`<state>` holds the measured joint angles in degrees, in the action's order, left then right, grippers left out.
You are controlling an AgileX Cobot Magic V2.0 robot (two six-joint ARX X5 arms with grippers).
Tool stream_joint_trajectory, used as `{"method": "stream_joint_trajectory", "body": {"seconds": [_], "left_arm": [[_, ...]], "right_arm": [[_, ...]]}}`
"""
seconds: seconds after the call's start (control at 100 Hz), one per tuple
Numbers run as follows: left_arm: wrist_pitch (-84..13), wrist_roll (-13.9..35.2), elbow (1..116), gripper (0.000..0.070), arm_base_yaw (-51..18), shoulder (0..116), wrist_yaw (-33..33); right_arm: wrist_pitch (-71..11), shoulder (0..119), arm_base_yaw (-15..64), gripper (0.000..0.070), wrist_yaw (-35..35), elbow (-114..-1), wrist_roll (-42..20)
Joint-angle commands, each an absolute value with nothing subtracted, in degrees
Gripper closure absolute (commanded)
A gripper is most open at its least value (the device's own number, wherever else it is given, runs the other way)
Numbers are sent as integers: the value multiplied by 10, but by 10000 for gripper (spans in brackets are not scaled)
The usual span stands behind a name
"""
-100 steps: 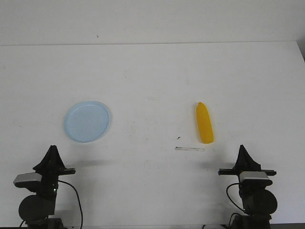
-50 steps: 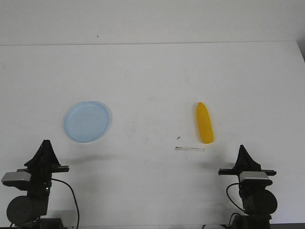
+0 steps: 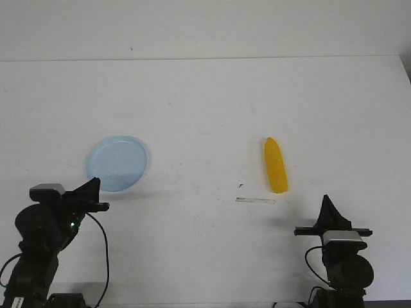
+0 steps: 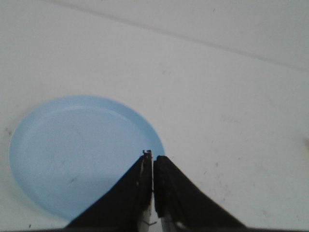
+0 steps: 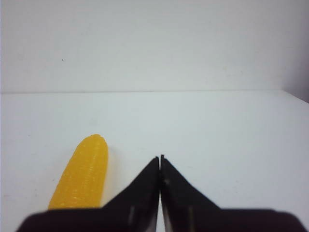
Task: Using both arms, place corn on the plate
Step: 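Reach the left gripper forward to the edge of the blue plate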
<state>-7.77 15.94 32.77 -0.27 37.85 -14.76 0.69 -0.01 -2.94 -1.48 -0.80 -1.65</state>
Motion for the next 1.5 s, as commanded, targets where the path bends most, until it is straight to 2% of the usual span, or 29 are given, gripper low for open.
{"method": "stream_joint_trajectory", "body": {"seconds": [0.0,0.21,0.44,0.53,0.69,0.87,1.18,1.22,1.37,1.43,1.49], "left_arm": [[-114,131,358,699,-4,410,-149],[-224,124,423,699,-1,504,-146],[-274,131,529,699,21,615,-147],[-333,147,584,699,38,664,-157],[-434,146,674,699,70,747,-168],[-429,146,726,699,106,811,-168],[-426,142,727,693,164,884,-172],[-431,142,727,668,168,893,-179],[-433,142,727,450,173,923,-201],[-430,142,727,408,173,934,-201],[-428,142,727,406,173,947,-201]], "right_arm": [[13,1,-29,699,-15,-8,-15],[13,1,-29,698,-15,-8,-15],[13,1,-29,699,-15,-8,-14],[13,1,-29,698,-15,-8,-14],[14,1,-29,699,-15,-8,-14],[14,1,-29,698,-15,-8,-14],[14,1,-29,698,-15,-8,-15],[13,1,-29,699,-15,-8,-14],[13,1,-29,698,-15,-8,-14],[14,1,-29,699,-15,-8,-15],[13,1,-29,699,-15,-8,-14]]}}
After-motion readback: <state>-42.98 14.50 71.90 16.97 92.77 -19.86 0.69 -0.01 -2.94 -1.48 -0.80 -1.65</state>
